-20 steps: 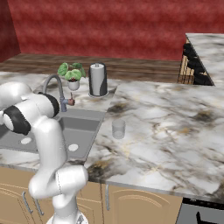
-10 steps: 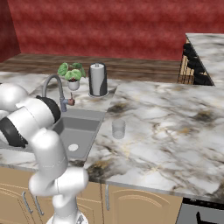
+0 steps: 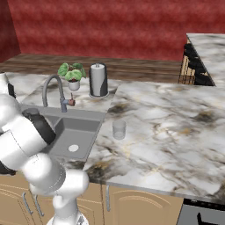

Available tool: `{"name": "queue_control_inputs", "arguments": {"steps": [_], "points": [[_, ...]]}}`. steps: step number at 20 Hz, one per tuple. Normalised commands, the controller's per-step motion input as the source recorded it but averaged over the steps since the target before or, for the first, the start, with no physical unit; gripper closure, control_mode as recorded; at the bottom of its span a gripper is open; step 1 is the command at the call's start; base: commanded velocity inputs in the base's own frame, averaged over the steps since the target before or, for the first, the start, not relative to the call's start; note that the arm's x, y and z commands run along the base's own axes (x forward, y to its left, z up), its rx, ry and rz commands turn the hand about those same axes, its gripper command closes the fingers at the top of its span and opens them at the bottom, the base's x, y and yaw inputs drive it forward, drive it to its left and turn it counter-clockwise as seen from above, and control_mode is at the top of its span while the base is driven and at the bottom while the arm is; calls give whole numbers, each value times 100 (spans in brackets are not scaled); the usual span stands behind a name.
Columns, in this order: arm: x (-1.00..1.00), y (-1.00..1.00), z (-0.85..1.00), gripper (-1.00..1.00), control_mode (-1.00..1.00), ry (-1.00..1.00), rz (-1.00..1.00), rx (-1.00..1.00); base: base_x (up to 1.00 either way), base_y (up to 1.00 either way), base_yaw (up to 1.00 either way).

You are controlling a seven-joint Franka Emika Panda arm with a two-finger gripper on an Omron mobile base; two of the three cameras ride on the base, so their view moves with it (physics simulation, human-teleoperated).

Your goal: Move any existing items from the left basin to the right basin for drying. Then move the glass cup from the counter to the left basin of the sink for washing.

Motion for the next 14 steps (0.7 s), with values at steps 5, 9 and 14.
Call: {"name": "queue_control_inputs", "arguments": {"steps": [5,9,14], "points": [[-29,-59,1,100,-100,1,-3,3,0,0,0],[-17,-55,7,100,-100,2,0,0,0,0,0],[-2,-51,1,100,-100,6,0,0,0,0,0]]}}
